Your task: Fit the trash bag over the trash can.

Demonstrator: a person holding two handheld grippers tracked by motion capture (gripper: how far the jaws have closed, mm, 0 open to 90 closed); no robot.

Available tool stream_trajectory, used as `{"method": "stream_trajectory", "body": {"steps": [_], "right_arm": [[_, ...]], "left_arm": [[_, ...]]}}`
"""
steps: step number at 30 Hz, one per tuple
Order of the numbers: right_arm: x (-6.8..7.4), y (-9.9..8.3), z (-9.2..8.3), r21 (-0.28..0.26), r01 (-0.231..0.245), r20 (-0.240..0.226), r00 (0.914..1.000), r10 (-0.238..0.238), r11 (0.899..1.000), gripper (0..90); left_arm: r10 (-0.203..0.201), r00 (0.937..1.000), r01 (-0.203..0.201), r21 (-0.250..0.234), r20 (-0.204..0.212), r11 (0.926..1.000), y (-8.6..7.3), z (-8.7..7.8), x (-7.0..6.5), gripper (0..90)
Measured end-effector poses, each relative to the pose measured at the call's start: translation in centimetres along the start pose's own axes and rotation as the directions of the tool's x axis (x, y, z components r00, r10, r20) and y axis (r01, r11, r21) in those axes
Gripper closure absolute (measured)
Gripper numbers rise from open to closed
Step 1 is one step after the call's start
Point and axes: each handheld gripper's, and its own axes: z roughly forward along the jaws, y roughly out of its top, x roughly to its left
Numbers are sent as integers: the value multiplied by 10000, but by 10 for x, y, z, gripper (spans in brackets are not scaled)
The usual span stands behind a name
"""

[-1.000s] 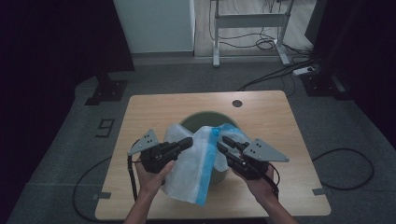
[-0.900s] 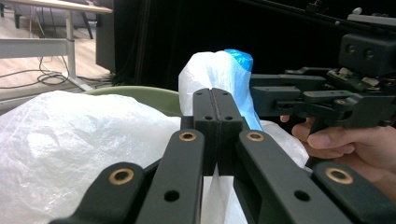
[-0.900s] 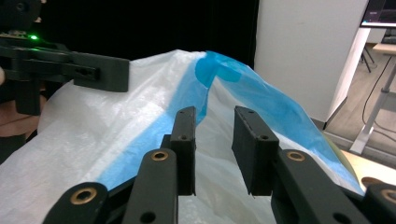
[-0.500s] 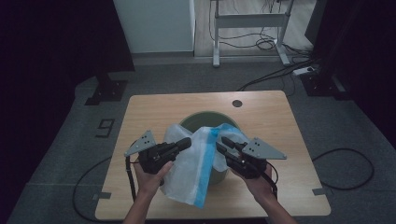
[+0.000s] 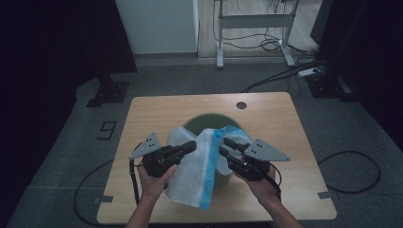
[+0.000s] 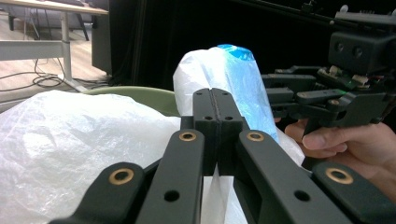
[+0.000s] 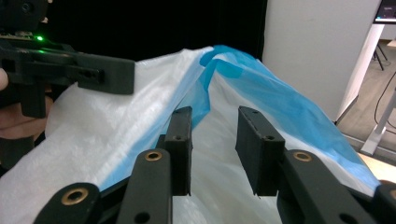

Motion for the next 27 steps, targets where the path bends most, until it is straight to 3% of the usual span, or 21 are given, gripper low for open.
{"method": "stream_trajectory", "body": {"steps": [6,10,13,16,18,22,24,27], "right_arm": [[2,8,8,60,-120,-309,9994,121,9999,646],[2,8,12,240,-189,-354,9992,197,9995,874],[0,5,10,336,-125,-595,9981,145,9994,891],[-3,2,4,349,109,-554,9984,-90,9993,891],[-8,1,-1,329,66,-432,9991,-52,9994,891],[-24,-4,-13,290,-49,0,10000,49,9996,891],[-35,-7,-18,321,49,544,9985,-66,9995,890],[-52,-12,-22,346,-228,1075,9940,190,9991,890]], "left_arm": [[-15,10000,15,-3,1,10000,0,0,0,900],[-139,9998,137,-180,-139,9997,0,-2,2,900],[-311,9985,294,-389,-452,9988,0,-6,6,900],[-978,9940,932,-885,-494,9917,3,-12,17,900],[-1365,9890,1287,-1227,-574,9841,5,-17,25,900],[-1706,9808,1524,-1746,-944,9728,7,-27,36,900],[-1873,9761,1630,-1991,-1103,9663,7,-32,42,900],[-2019,9713,1705,-2236,-1255,9596,7,-37,49,900]]}}
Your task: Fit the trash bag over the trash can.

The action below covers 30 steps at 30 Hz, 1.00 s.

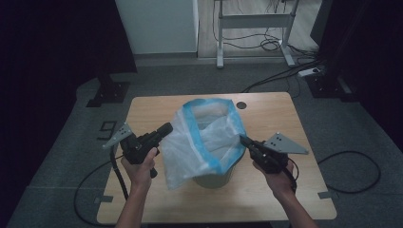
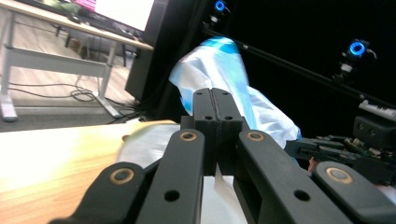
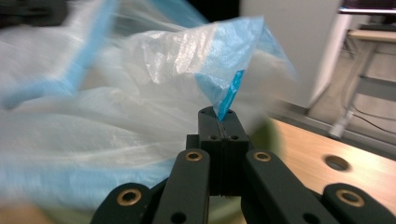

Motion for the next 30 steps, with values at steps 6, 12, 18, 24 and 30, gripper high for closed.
{"method": "stream_trajectory", "body": {"steps": [6,12,18,24,30], "right_arm": [[-22,-10,-10,-7,-276,660,9974,276,9996,889],[-19,-35,-32,-130,-420,588,9974,427,9990,886],[-8,-64,-49,75,-484,9,9988,484,9988,873],[-9,-86,-46,718,-704,-366,9966,732,9949,873],[-14,-107,-37,1427,-745,-273,9965,792,9870,873]], "left_arm": [[-75,9997,80,-184,244,9998,-6,-13,5,900],[68,9972,-68,-8,751,10000,-28,-35,2,900],[-178,9961,138,473,865,9988,-57,-54,10,900],[-532,9954,451,1002,792,9939,-78,-60,24,900],[-682,9958,581,1548,604,9862,-90,-59,32,900]]}}
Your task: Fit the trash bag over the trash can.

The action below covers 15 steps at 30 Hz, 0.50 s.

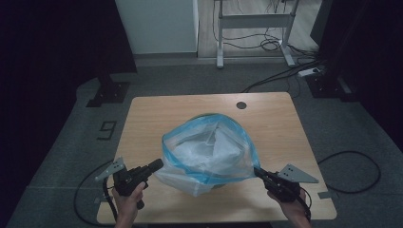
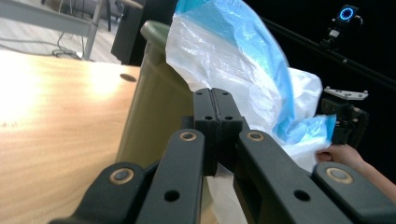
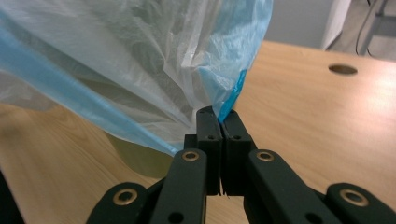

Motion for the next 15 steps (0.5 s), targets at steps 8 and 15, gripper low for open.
{"method": "stream_trajectory", "body": {"steps": [8,15], "right_arm": [[-13,-2,14,-56,-340,468,9983,343,9994,872],[-13,13,7,-554,-30,795,9968,74,9985,824]], "left_arm": [[63,10000,-62,413,-24,9991,1,7,2,852],[966,9953,-967,-168,-93,9952,34,2,-18,464]]}}
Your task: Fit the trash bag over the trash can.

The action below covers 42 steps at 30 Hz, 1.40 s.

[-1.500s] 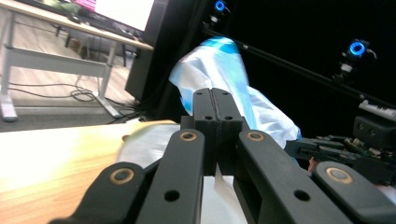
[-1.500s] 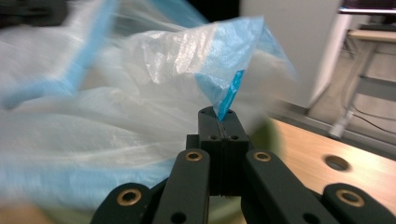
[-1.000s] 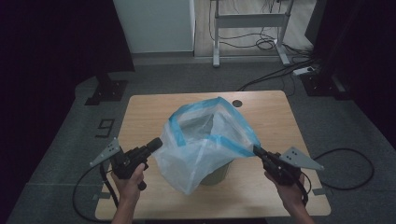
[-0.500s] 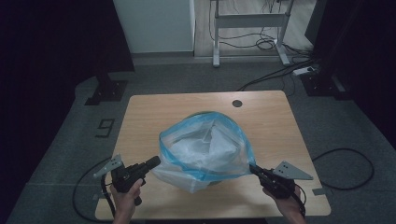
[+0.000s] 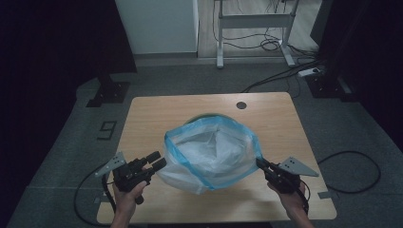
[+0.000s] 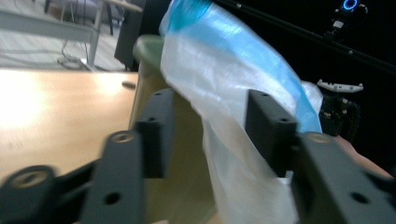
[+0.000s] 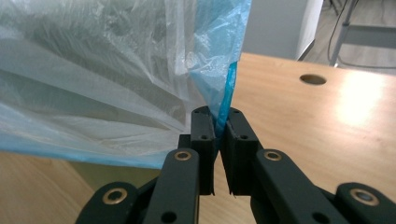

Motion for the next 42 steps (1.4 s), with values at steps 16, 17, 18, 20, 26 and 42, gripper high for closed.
{"method": "stream_trajectory", "body": {"steps": [16,17,18,20,26,42], "right_arm": [[2,6,-1,-64,712,456,9964,-709,9974,826],[2,5,-1,-85,691,454,9966,-686,9976,826],[2,4,-1,-87,667,455,9968,-662,9977,826],[2,3,-1,-87,651,473,9968,-647,9978,826],[0,4,-6,-179,703,463,9965,-694,9974,808],[8,42,-19,-1128,697,741,9953,-616,9912,445]], "left_arm": [[-529,9986,526,1211,-5,9912,69,48,23,356],[-441,9990,444,1475,-56,9881,70,53,24,365],[-350,9994,356,1742,-66,9841,71,58,25,372],[-190,9998,196,2253,-49,9741,72,67,24,384],[198,9978,16,3224,-630,9466,61,76,22,442],[-344,9975,503,2754,-623,9600,63,49,20,313]]}}
